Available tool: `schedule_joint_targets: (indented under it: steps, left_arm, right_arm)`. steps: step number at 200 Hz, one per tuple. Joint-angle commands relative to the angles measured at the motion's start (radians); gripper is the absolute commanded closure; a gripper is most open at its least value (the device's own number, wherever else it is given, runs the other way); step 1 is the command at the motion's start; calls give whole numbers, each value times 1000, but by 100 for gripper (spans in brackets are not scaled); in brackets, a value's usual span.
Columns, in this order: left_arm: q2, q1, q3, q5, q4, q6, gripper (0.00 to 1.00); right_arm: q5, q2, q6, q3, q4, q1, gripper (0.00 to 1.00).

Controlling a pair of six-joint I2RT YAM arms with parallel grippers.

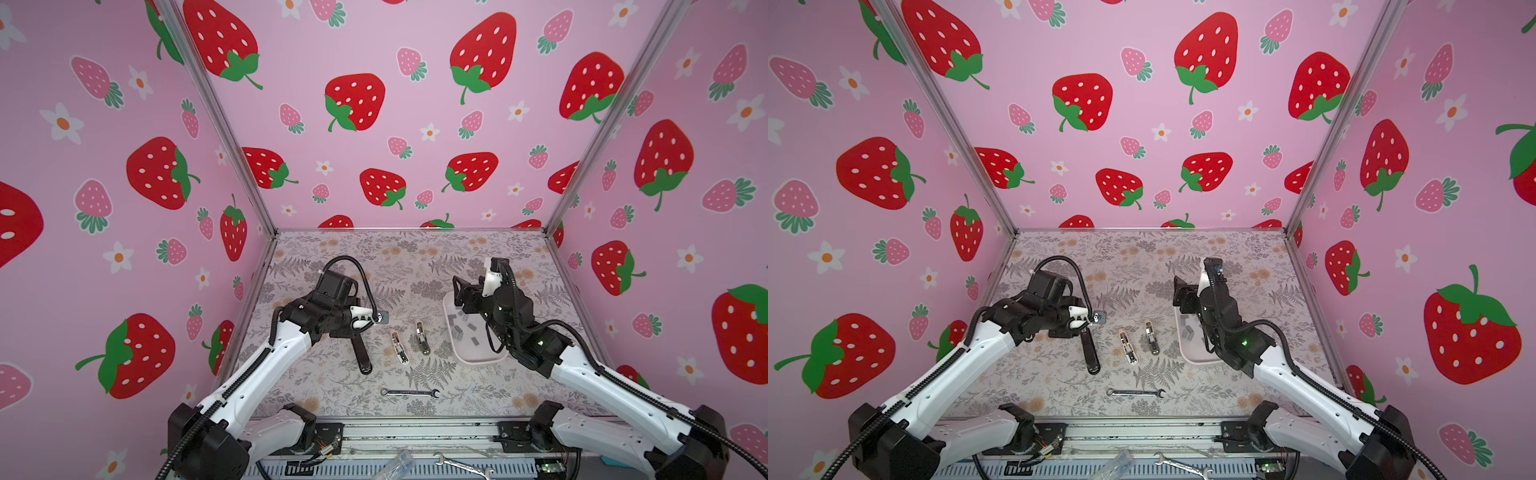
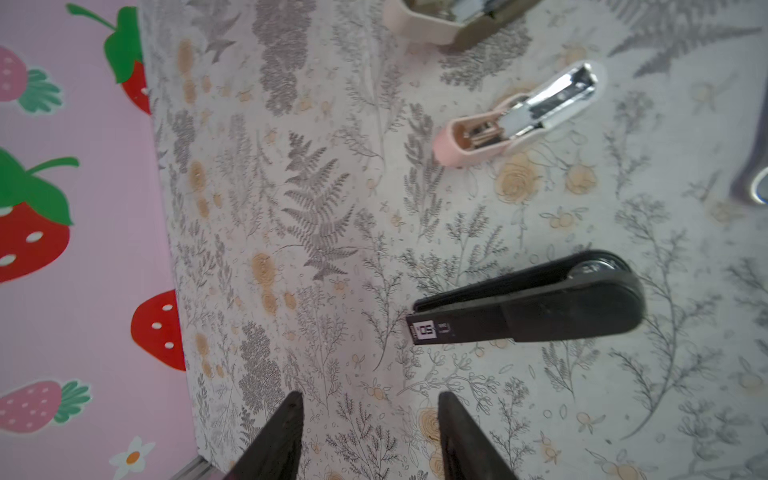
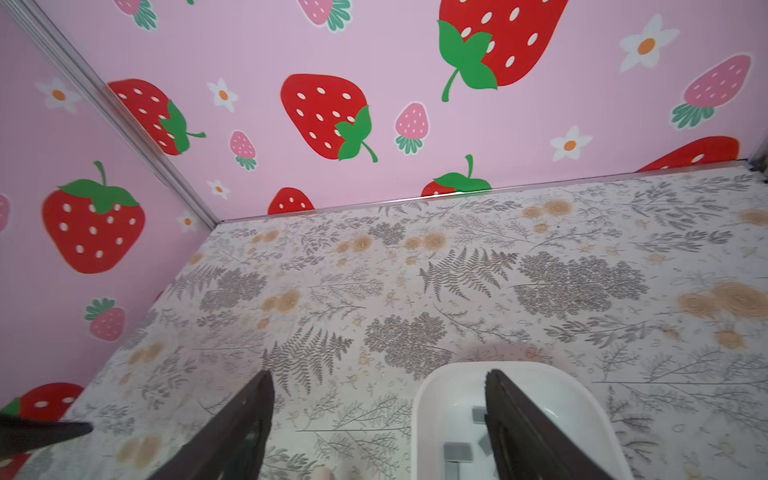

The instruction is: Load the staples into the stapler

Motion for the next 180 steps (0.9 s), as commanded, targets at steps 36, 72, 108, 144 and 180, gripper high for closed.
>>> schedule_joint_targets:
  steps: [36, 72, 108, 144, 180]
  left_arm:
    - [-6, -129, -136, -88, -133, 245, 44]
    - [24, -154, -191, -124, -54, 291, 44]
    - [104, -201, -198, -174, -23, 305, 46]
    - [141, -226, -184, -190, 21, 301, 45]
    - [146, -237, -207, -185, 66, 327, 41]
  right_arm:
    - [29, -12, -157, -127, 93, -68, 15]
    - [12, 7, -156, -134, 109, -69, 12]
    - [7, 57, -154, -103, 84, -69, 14]
    - [21, 59, -160, -100, 78, -69, 13]
    - [21, 52, -163, -100, 73, -70, 13]
